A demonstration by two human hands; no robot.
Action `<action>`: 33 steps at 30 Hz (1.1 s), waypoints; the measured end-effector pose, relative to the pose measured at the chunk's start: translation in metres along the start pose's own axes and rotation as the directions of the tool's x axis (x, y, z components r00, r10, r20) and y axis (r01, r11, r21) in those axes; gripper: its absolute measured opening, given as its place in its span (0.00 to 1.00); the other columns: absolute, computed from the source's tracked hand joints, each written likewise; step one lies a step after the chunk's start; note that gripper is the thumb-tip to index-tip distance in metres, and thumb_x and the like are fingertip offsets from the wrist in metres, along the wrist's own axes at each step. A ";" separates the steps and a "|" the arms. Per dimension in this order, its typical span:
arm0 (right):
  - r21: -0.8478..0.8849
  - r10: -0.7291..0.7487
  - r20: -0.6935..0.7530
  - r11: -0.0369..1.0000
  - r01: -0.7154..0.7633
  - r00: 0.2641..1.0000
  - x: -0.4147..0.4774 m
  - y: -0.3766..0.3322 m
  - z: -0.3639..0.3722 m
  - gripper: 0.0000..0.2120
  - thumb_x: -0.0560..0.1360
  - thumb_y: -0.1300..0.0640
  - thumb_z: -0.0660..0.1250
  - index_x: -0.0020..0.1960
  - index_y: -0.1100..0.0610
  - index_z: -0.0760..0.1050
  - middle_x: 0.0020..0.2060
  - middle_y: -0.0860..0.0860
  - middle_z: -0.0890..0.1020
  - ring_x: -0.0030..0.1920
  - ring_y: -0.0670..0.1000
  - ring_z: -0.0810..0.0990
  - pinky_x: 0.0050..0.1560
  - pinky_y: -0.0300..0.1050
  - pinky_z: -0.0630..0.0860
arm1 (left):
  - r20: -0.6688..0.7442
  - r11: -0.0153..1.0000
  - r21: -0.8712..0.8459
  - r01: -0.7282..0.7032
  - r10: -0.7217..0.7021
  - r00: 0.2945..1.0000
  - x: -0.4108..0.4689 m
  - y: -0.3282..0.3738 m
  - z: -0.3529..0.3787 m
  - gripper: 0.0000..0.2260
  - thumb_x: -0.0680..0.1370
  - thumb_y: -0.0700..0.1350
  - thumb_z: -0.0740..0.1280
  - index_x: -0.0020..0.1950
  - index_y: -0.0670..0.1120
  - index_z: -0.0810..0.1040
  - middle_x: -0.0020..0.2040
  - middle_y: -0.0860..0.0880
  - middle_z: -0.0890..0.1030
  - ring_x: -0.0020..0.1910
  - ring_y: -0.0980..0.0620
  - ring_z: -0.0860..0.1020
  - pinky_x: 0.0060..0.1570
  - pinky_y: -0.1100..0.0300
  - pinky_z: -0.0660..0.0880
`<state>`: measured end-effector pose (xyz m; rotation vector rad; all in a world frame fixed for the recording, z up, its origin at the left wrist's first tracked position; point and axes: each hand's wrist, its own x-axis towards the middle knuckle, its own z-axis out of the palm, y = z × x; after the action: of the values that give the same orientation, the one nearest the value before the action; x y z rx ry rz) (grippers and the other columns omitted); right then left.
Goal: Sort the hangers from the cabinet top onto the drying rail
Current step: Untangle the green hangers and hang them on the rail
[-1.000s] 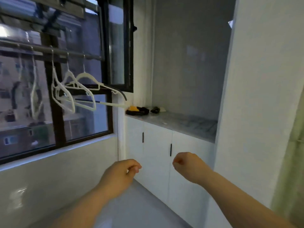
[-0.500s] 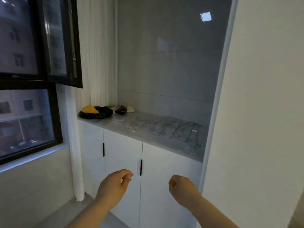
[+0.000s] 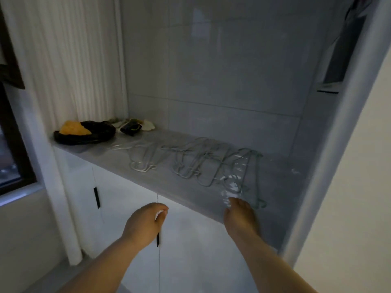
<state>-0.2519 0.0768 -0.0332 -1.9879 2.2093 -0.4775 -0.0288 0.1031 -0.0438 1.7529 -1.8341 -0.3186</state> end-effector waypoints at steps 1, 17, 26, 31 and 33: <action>0.001 0.013 -0.011 1.000 -0.013 1.000 0.013 0.002 0.002 0.18 0.79 0.59 0.53 0.68 0.57 0.63 0.67 0.55 0.69 0.69 0.54 0.64 0.68 0.43 0.60 | 0.015 0.998 0.059 -0.023 0.022 1.000 0.014 0.000 0.005 0.16 0.80 0.48 0.56 0.67 0.50 0.69 0.69 0.51 0.70 0.66 0.53 0.69 0.64 0.65 0.63; -0.138 0.218 -0.098 0.963 -0.230 0.971 0.108 0.016 0.022 0.14 0.79 0.65 0.47 0.61 0.60 0.66 0.61 0.55 0.72 0.59 0.54 0.76 0.55 0.47 0.74 | 0.220 0.976 0.214 -0.032 -0.016 0.975 0.104 -0.027 0.074 0.22 0.81 0.53 0.47 0.74 0.56 0.46 0.76 0.57 0.44 0.74 0.57 0.40 0.71 0.56 0.41; -0.017 0.290 -0.179 0.954 -0.298 0.940 0.106 0.014 0.021 0.12 0.78 0.62 0.54 0.60 0.59 0.69 0.60 0.55 0.72 0.55 0.57 0.78 0.48 0.49 0.74 | 0.237 0.983 0.182 -0.016 -0.029 0.971 0.104 -0.026 0.073 0.22 0.81 0.53 0.48 0.74 0.57 0.47 0.76 0.58 0.45 0.74 0.57 0.40 0.72 0.54 0.40; 0.184 0.321 -0.319 0.944 -0.274 0.892 0.098 0.013 0.021 0.15 0.76 0.64 0.55 0.61 0.60 0.72 0.59 0.58 0.74 0.51 0.60 0.79 0.44 0.49 0.73 | 0.257 0.977 0.214 -0.017 -0.039 0.966 0.106 -0.027 0.074 0.22 0.81 0.54 0.48 0.74 0.57 0.46 0.76 0.57 0.45 0.75 0.56 0.40 0.72 0.53 0.40; 0.315 0.367 -0.380 0.915 -0.254 0.849 0.097 0.009 0.016 0.16 0.76 0.65 0.55 0.62 0.59 0.73 0.59 0.59 0.74 0.51 0.62 0.78 0.43 0.50 0.73 | 0.266 0.974 0.226 -0.015 -0.046 0.963 0.108 -0.027 0.073 0.22 0.81 0.54 0.48 0.74 0.57 0.46 0.76 0.57 0.45 0.75 0.56 0.40 0.72 0.52 0.40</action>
<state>-0.2680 -0.0200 -0.0401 -1.4527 2.4962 -1.1833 -0.0439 -0.0200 -0.0916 1.9580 -2.1208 -0.3830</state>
